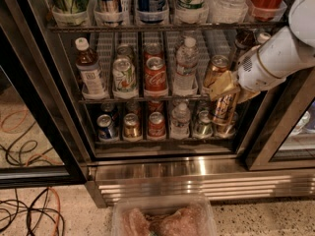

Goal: Pick orange can from middle shelf of fridge

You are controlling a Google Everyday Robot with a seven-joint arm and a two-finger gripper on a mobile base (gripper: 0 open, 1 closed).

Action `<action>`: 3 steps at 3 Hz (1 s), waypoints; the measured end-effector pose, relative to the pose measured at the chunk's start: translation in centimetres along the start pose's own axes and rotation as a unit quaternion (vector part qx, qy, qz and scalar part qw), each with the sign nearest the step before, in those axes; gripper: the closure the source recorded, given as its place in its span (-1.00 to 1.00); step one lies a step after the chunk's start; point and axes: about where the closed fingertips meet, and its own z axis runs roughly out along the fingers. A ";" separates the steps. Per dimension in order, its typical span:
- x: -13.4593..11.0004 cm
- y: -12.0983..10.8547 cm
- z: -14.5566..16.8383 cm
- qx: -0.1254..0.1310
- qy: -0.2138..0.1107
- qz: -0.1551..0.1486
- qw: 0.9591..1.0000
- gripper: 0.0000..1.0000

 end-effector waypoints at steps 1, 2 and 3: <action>2.3 2.0 1.6 -0.042 0.026 0.010 0.999 1.00; 5.0 5.1 2.4 -0.094 0.055 0.025 0.994 1.00; 7.3 7.7 3.4 -0.138 0.086 0.038 0.986 1.00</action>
Offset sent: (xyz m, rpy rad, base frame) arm -0.0828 0.0891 -0.0291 0.2918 0.2165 0.1074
